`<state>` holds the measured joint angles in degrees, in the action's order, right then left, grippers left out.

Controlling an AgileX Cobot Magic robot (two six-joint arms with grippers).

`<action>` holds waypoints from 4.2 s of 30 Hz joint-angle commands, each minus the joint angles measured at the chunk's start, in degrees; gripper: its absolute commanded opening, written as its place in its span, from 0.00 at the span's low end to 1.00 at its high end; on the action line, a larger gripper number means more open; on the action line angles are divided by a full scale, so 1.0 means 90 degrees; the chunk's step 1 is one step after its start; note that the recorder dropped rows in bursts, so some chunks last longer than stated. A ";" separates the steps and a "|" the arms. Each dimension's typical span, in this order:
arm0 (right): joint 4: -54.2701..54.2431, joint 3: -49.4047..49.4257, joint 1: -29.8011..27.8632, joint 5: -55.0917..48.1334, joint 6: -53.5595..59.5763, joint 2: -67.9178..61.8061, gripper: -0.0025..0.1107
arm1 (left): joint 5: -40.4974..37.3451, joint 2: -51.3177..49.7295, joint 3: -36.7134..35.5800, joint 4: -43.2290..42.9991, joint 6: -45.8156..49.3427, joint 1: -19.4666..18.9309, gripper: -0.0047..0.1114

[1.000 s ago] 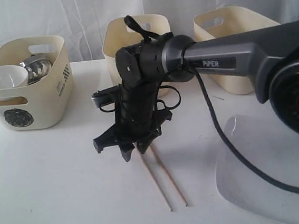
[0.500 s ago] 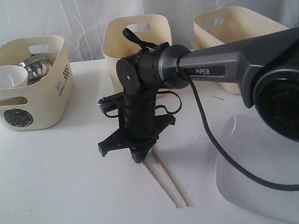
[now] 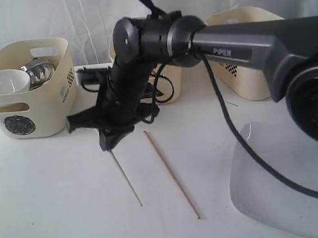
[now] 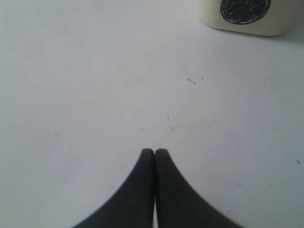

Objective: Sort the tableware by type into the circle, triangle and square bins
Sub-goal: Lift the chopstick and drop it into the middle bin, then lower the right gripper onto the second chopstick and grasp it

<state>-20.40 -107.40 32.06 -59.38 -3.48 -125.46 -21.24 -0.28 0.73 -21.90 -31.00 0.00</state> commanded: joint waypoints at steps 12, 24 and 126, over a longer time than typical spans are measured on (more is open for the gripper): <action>-0.0062 -0.0463 -0.0234 0.2182 0.0186 0.0939 0.02 | -0.0106 0.0031 -0.0081 0.0053 -0.0004 0.0009 0.04; -0.0010 -0.0323 -0.0366 0.3675 -0.0328 0.1144 0.02 | -0.0106 0.0031 -0.0081 0.0053 -0.0004 0.0009 0.04; 0.1727 0.2240 -0.0353 0.0831 0.0790 -0.0109 0.18 | -0.0106 0.0031 -0.0081 0.0053 -0.0004 0.0009 0.04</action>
<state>-4.68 -87.79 28.93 -50.19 3.93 -124.01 -21.24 -0.28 0.73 -21.90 -31.00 0.00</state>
